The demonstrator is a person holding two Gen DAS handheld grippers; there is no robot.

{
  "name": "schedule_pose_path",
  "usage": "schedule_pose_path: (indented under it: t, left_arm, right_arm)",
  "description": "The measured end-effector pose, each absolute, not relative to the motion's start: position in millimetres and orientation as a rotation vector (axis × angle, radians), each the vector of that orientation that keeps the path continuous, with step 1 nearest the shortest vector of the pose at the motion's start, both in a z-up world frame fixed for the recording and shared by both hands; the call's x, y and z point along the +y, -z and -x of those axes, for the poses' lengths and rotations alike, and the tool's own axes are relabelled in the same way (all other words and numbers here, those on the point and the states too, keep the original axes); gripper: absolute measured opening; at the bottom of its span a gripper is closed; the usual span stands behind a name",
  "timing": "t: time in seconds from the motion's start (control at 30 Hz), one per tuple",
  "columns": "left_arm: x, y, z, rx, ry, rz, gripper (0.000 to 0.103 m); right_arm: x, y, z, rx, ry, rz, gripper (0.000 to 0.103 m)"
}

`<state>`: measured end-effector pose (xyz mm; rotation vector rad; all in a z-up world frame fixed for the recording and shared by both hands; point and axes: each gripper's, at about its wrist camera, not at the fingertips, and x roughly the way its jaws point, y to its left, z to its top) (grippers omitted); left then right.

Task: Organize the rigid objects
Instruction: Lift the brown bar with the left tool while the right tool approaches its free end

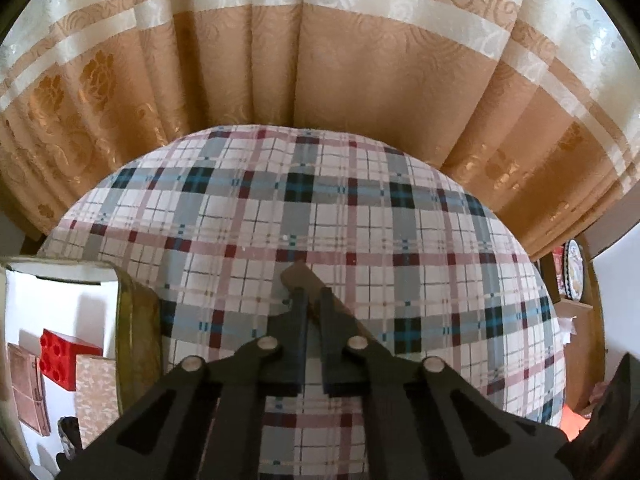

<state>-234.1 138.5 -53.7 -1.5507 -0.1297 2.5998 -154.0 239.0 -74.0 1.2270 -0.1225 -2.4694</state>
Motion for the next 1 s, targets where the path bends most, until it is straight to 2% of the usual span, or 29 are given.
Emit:
schedule_pose_path:
  t: [0.3,0.47,0.57,0.63,0.7,0.77,0.8,1.0]
  left_arm:
    - [130.6,55.3,240.0,-0.183,-2.583,1.588,0.002]
    - [130.3,54.8,247.1,-0.188,-2.584,1.62,0.002]
    - [127.5,55.0,249.5,-0.214,-2.589,1.625,0.007]
    - [123.0,55.3,250.5,-0.255,-2.576,1.643,0.012]
    - [121.1,55.7,252.0,-0.258,-2.577,1.652,0.016]
    - [121.9,56.3,252.0,-0.244,-2.584,1.652,0.022]
    - [122.7,56.4,252.1,-0.238,-2.583,1.654,0.025]
    - [123.9,56.3,251.5,-0.217,-2.584,1.651,0.026]
  right_arm:
    - [246.3,68.9,146.1,-0.175,2.494,-1.208,0.002]
    - [244.9,67.5,155.4,-0.139,2.491,-1.22,0.003]
    - [245.2,73.3,164.8,-0.134,2.477,-1.248,0.006]
    - [247.5,75.4,164.2,-0.152,2.467,-1.258,0.012]
    - [252.1,74.7,163.2,-0.19,2.464,-1.25,0.024]
    - [253.8,71.7,163.4,-0.199,2.481,-1.235,0.054]
    - [253.6,70.1,163.3,-0.2,2.488,-1.219,0.059]
    - [242.1,62.5,171.0,-0.16,2.516,-1.158,0.059]
